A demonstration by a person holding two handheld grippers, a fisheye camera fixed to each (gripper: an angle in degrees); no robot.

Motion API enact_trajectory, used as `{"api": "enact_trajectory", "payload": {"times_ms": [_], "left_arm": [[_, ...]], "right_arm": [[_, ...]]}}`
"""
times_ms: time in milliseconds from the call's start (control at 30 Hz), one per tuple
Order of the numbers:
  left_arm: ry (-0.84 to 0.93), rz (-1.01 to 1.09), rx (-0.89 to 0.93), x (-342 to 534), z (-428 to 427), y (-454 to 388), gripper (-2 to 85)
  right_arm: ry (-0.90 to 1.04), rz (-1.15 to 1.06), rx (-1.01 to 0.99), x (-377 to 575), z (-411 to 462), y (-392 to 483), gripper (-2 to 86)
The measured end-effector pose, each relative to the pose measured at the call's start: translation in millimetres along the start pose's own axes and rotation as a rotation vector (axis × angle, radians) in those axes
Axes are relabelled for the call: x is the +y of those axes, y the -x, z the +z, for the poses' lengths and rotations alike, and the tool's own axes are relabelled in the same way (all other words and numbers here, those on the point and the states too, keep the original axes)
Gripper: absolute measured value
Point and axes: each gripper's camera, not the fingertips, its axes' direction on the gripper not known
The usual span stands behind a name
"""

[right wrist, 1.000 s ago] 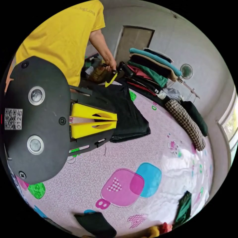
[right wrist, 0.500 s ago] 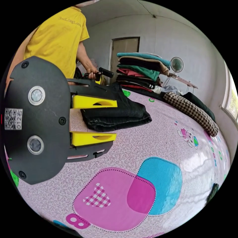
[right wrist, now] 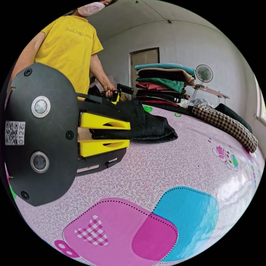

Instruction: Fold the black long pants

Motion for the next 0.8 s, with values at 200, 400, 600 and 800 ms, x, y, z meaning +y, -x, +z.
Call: {"api": "enact_trajectory", "payload": {"times_ms": [200,400,600,800], "left_arm": [[-0.024,0.102,-0.207,-0.3,-45.0,-53.1,6.1],[-0.047,0.233,-0.221,-2.7,-106.2,-115.7,6.2],[-0.217,0.391,-0.239,26.4,-239.2,-186.5,6.3],[-0.562,0.461,-0.233,106.3,-436.8,-228.2,6.1]], "right_arm": [[-0.126,-0.046,0.047,24.4,-6.5,44.8,1.4],[-0.168,-0.155,0.067,28.0,-18.5,112.9,0.7],[-0.224,-0.395,0.06,-17.6,-40.2,230.3,0.6],[-0.27,-0.672,-0.081,-110.3,-42.6,386.0,0.6]]}}
